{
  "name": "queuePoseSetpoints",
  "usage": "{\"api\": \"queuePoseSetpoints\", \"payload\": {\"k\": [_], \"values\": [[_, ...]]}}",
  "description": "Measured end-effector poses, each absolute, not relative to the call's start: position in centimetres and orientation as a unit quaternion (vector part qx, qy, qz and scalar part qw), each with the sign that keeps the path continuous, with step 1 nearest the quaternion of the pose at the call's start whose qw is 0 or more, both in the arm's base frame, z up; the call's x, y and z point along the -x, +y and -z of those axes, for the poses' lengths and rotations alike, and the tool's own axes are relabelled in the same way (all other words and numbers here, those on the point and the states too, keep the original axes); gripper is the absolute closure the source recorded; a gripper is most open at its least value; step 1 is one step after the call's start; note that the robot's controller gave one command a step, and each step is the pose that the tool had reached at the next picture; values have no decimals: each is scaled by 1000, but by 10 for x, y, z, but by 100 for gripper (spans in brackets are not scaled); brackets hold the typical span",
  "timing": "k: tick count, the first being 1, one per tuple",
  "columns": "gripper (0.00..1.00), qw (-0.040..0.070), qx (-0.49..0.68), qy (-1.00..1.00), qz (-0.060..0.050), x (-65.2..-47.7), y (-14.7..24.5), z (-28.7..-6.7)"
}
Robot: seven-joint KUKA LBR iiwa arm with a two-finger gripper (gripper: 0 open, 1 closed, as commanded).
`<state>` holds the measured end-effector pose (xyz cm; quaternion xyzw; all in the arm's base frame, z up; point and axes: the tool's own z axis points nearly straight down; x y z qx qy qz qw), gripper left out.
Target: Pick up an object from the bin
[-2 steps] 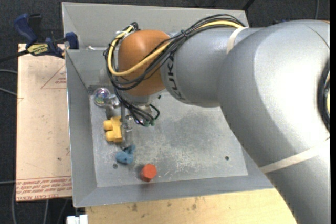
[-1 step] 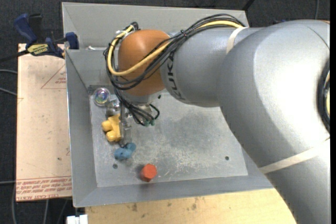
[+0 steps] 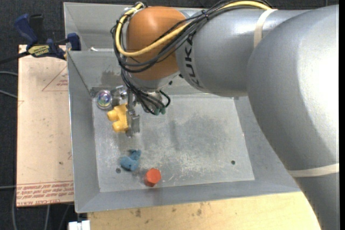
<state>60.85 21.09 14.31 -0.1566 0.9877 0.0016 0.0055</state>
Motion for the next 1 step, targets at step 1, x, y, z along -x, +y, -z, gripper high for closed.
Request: {"api": "queuePoseSetpoints", "payload": {"k": [1], "values": [[100,5,156,988,-1,-610,212,-193]]}}
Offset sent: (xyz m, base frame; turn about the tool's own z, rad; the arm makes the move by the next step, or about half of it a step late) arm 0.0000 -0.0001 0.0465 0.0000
